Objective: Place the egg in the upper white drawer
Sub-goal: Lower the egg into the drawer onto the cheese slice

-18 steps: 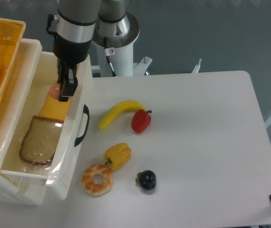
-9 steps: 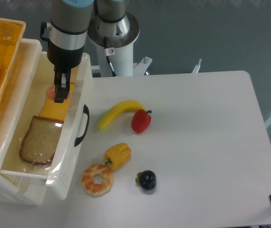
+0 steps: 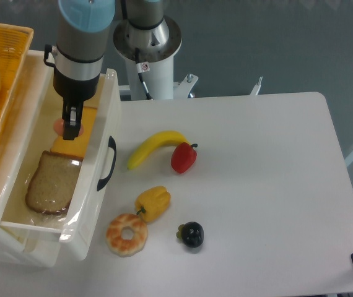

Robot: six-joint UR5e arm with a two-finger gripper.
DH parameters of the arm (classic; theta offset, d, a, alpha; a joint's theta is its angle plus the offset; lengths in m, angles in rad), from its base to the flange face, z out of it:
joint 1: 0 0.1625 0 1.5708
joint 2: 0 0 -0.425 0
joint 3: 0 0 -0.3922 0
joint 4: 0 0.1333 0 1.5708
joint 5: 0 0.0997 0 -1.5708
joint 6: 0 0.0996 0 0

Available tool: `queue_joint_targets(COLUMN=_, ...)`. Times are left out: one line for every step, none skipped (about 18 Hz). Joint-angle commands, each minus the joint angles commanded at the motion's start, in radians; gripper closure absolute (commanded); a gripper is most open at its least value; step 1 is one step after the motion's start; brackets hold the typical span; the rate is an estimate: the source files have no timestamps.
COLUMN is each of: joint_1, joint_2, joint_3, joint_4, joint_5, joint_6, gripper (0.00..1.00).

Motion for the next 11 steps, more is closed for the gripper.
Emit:
queue_joint_targets(joint_1=-0.002, joint_2=0.000, joint_3=-0.003, joint_4=-0.002, joint_5=0.000, joint_6=0.000, gripper=0.56)
queue_joint_targets(joint_1=-0.002, joint_2=0.000, joint_3=-0.003, joint_4=-0.002, joint_5=0.000, joint_6=0.000, gripper=0.56)
queue_joint_targets(joint_1=-0.005, joint_2=-0.002, joint_3=-0.003, joint_4=-0.002, joint_5=0.000, joint_6=0.000, gripper=0.56)
queue_joint_targets(joint_1=-0.006, joint_2=-0.005, joint_3=-0.005, joint_4=-0.002, joint_5=0.000, joint_6=0.000, gripper=0.56)
queue_joint_targets(joint_1=-0.008, joint_2=-0.011, joint_3=-0.005, joint_4=-0.002, joint_5=0.000, joint_6=0.000, gripper=0.56)
queue_joint_targets(joint_1=-0.009, joint_2=-0.015, joint_3=-0.005, joint_4=-0.002, joint_5=0.000, joint_6=0.000, gripper=0.55)
queue_joint_targets(joint_1=-0.009, joint_2=-0.020, joint_3=-0.003, joint_4=-0.002, joint_5=0.000, joint_6=0.000, gripper=0.55)
queue_joint_targets(joint_1=-0.012, joint_2=-0.026, joint_3=-0.003, joint_4=-0.002, joint_5=0.000, joint_6=0.000, gripper=0.55)
queue_joint_targets(joint_1=-0.020, joint_2=-0.028, joint_3=-0.003, joint_4=-0.002, joint_5=0.000, joint_6=0.000, gripper=0.55)
queue_joint_targets(joint_1=-0.021, joint_2=-0.031, joint_3=-0.003, joint_4=-0.002, joint_5=0.000, joint_6=0.000, gripper=0.55)
queue_joint_targets(joint_1=-0.021, joint_2=-0.034, joint_3=-0.003, joint_4=-0.002, joint_5=0.000, joint_6=0.000, gripper=0.55)
